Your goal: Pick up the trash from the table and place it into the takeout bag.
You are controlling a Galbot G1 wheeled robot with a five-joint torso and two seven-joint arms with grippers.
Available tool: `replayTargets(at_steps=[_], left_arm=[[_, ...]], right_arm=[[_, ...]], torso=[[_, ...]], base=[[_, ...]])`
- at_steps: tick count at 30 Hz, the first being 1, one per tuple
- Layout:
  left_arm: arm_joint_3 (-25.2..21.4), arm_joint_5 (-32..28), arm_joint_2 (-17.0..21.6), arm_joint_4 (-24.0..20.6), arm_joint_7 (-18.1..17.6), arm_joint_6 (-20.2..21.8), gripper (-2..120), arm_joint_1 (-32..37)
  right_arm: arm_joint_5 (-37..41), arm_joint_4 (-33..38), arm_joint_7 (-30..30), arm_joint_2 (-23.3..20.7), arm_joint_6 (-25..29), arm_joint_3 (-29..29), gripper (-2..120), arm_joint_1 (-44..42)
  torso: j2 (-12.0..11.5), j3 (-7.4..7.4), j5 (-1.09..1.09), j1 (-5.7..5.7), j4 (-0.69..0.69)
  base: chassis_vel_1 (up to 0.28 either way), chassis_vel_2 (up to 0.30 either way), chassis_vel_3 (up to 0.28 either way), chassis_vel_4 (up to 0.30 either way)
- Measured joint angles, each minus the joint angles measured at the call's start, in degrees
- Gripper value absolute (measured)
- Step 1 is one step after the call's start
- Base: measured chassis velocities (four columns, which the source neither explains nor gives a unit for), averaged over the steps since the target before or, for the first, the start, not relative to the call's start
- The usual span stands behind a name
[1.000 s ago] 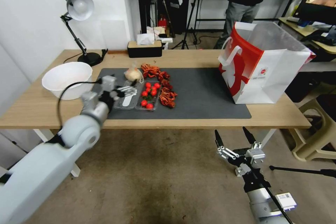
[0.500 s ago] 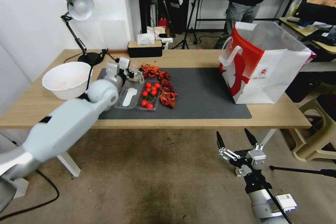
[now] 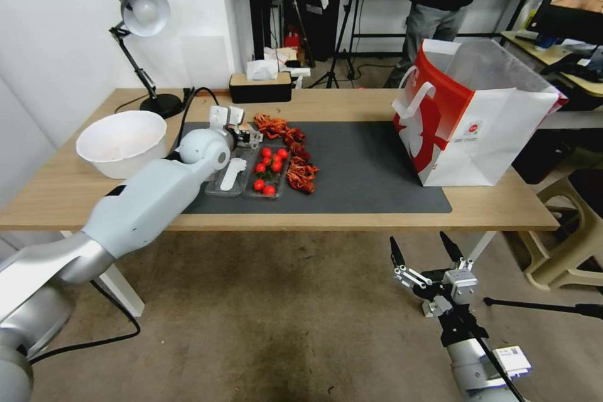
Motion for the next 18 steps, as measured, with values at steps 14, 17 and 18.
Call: replayTargets(at_steps=[14, 17, 18], left_arm=[[1.5, 1.8, -4.0, 7.2, -2.0, -0.6, 100, -1.7], [1.9, 1.9, -3.9, 7.8, -1.8, -0.5, 99, -1.8], [2.0, 1.9, -4.0, 8.0, -1.7, -0.5, 95, -1.8]], right_arm=[[0.1, -0.1, 0.1, 0.0, 0.6, 0.2, 100, -0.5], [0.1, 0.0, 0.1, 0.0, 0.6, 0.2, 100, -0.5], [0.1, 0.0, 0.1, 0.0, 0.6, 0.2, 100, -0.5]], torso=[[0.0, -0.01, 0.0, 0.0, 0.0], [0.0, -0.01, 0.0, 0.0, 0.01], [0.0, -0.01, 0.0, 0.0, 0.01]], base=[[0.0, 0.0, 0.0, 0.0], [0.0, 0.0, 0.0, 0.0], [0.0, 0.0, 0.0, 0.0]])
